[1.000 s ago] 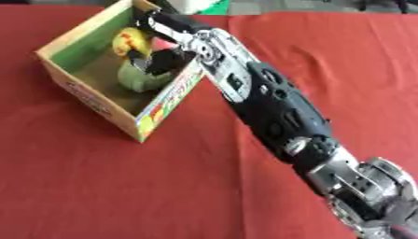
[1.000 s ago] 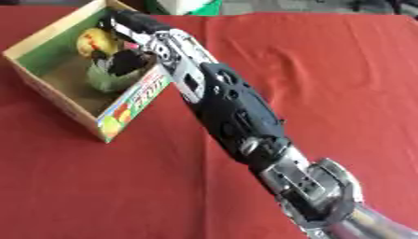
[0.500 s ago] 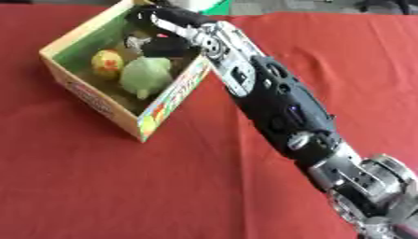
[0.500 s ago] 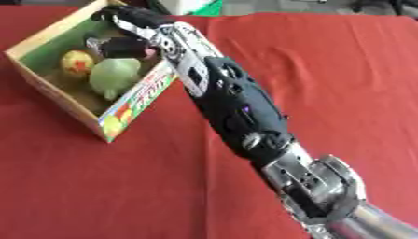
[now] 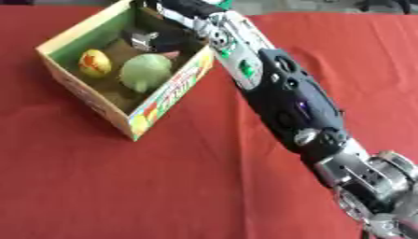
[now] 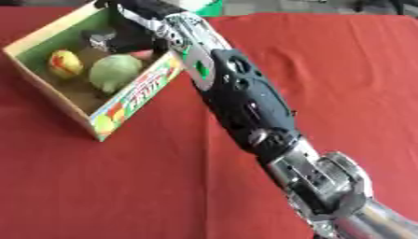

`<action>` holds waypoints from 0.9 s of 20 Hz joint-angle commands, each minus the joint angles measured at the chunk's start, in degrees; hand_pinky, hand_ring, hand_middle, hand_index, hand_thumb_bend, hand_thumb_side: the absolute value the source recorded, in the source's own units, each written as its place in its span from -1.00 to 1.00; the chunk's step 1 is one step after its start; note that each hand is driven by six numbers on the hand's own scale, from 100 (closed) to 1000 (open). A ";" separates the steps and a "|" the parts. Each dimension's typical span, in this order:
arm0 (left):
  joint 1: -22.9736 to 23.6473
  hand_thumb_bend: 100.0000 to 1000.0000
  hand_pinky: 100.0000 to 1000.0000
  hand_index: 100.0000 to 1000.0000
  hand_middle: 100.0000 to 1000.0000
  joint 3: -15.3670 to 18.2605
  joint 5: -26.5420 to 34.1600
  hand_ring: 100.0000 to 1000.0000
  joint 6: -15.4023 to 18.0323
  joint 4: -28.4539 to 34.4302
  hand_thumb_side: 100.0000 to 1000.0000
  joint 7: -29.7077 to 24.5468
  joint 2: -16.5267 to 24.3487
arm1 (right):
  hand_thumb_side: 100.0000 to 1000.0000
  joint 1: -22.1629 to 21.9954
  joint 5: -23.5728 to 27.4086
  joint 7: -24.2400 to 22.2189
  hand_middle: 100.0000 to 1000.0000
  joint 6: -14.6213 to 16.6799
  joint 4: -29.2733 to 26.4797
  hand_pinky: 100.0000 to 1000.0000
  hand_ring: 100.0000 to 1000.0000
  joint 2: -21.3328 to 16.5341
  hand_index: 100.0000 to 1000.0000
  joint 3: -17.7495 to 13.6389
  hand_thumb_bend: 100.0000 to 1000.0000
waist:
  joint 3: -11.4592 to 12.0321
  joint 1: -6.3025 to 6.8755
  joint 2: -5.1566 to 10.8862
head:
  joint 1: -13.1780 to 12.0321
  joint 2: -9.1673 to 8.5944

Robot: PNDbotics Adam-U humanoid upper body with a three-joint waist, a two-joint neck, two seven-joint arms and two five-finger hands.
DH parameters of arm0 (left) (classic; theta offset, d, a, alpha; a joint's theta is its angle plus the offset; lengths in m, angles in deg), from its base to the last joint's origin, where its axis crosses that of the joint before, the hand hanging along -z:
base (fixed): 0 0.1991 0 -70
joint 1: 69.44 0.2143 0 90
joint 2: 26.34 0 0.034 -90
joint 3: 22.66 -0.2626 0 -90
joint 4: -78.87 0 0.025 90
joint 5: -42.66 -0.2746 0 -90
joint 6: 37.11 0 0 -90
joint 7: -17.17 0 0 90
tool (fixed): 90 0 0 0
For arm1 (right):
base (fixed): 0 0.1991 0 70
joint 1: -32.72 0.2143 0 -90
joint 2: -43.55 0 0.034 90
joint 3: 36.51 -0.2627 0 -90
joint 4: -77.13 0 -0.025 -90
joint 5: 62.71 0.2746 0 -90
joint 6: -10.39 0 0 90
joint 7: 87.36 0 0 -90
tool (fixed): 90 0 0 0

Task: Pick up objects on the table and place them in the box.

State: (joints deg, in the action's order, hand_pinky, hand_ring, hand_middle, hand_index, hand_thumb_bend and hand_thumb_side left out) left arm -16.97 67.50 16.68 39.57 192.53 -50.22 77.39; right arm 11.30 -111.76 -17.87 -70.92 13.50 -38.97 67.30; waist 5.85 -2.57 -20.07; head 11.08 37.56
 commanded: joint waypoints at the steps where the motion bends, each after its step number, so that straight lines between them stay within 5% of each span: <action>1: 0.02 -0.36 0.15 0.62 0.48 0.51 -0.26 0.48 -0.25 0.93 1.00 0.32 1.47 | 1.00 0.79 1.97 1.40 1.00 0.39 -7.03 0.99 1.00 -5.14 1.00 -0.11 -0.19 | -0.33 0.36 1.86 | -0.78 0.10; 10: 3.73 -0.39 0.14 0.66 0.48 1.49 1.36 0.46 0.56 0.93 1.00 4.62 1.88 | 1.00 -10.58 12.07 10.17 1.00 -3.77 -35.87 1.00 0.80 -22.32 1.00 -1.88 -0.06 | -1.91 0.65 2.15 | -3.84 0.53; 13: 5.19 -0.52 0.13 0.66 0.48 2.11 4.22 0.46 3.14 0.93 1.00 8.86 1.21 | 1.00 -16.58 17.95 15.74 1.00 -7.37 -45.02 0.98 0.77 -26.66 1.00 -4.76 -0.39 | -2.26 0.95 2.06 | -5.32 0.86; 16: 6.58 -0.62 0.12 0.67 0.48 2.43 7.00 0.46 6.05 0.93 0.99 13.13 0.62 | 1.00 -22.00 23.22 22.86 1.00 -10.11 -50.10 0.94 0.72 -28.88 1.00 -8.22 -1.00 | -2.55 1.28 1.99 | -6.43 1.11; 18: 7.40 -0.68 0.12 0.67 0.48 2.48 8.54 0.46 8.12 0.93 0.99 15.29 0.24 | 1.00 -25.24 26.82 28.01 1.00 -9.43 -50.75 0.91 0.72 -29.66 1.00 -10.17 -1.00 | -2.71 1.51 1.95 | -6.95 1.36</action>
State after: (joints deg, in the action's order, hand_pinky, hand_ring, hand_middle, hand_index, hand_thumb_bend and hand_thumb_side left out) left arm -9.18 69.16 24.14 46.59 192.53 -36.47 76.87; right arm -14.39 -87.30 7.25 -80.12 -35.32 -66.31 59.03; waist 3.13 -1.17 -19.44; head 4.61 38.39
